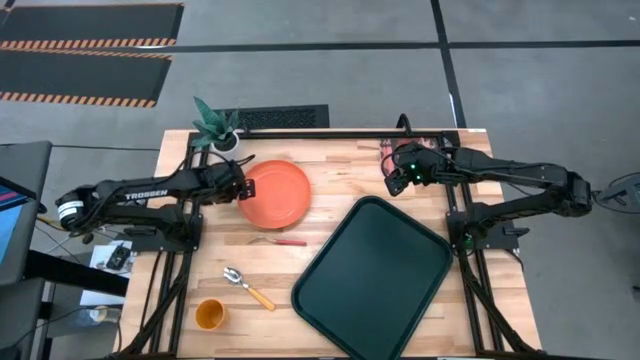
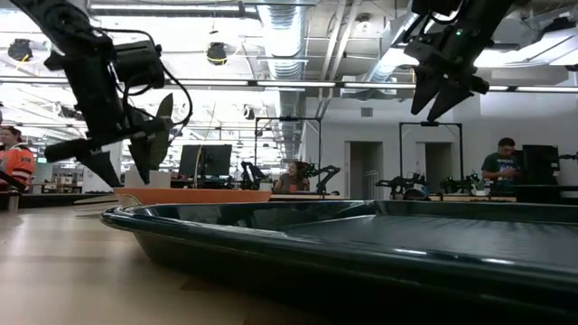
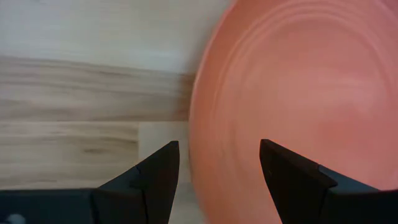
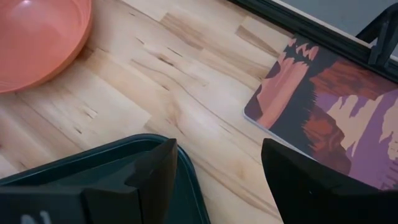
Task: Pick and place plate/cup/fork/spoon on tray
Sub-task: Put the orange plate on the black serving tray
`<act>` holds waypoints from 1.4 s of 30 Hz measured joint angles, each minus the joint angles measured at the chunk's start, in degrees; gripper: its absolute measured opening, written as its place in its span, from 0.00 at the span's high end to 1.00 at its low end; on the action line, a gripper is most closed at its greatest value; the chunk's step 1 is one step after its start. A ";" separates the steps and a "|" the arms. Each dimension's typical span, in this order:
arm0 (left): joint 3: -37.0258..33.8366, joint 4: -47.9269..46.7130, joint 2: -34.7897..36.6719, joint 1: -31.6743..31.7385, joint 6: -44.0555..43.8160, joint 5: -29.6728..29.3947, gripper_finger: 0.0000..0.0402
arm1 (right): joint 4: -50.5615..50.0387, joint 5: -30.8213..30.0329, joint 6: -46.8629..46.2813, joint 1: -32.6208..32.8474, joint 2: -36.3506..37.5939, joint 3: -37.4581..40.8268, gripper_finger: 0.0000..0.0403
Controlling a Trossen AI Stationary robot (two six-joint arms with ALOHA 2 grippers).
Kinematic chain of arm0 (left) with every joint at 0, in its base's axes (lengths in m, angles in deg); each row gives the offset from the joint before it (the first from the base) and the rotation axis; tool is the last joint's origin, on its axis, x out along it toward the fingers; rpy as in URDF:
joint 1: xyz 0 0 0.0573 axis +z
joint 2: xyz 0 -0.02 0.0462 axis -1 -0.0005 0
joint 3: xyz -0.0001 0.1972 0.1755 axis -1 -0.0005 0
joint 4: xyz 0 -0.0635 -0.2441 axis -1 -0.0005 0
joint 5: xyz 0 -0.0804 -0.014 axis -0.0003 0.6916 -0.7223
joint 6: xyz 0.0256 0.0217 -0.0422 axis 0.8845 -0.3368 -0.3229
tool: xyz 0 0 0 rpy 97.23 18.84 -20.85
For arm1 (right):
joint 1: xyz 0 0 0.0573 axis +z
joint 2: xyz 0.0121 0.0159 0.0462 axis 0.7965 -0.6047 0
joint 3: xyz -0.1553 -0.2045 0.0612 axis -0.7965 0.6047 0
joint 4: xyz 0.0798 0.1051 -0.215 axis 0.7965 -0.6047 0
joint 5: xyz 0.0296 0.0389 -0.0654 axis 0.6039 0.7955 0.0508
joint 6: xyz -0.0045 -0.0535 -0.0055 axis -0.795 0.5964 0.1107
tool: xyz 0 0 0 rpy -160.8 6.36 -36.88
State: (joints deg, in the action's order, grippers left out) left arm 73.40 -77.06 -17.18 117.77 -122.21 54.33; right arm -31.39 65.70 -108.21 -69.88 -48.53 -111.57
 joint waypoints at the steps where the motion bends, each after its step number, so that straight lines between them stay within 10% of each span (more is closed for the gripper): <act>1: -0.56 0.63 -0.01 0.34 -0.22 0.29 0.48 | 0.00 0.00 0.00 0.00 0.00 0.00 0.35; 9: -3.73 5.37 -0.01 1.66 -0.81 2.56 0.52 | 0.00 0.00 -0.02 0.00 0.00 0.00 0.35; 22: -5.37 6.36 -0.40 1.68 -1.39 1.29 0.97 | 0.00 -0.07 -0.02 0.00 0.00 0.00 0.35; 42: -0.31 15.95 -0.38 0.64 -1.48 1.28 1.00 | 0.00 -0.09 -0.02 0.00 0.00 0.00 0.35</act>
State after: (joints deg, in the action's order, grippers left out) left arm 73.09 -61.11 -17.56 118.41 -123.69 55.62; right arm -31.39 65.61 -108.23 -69.88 -48.53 -111.57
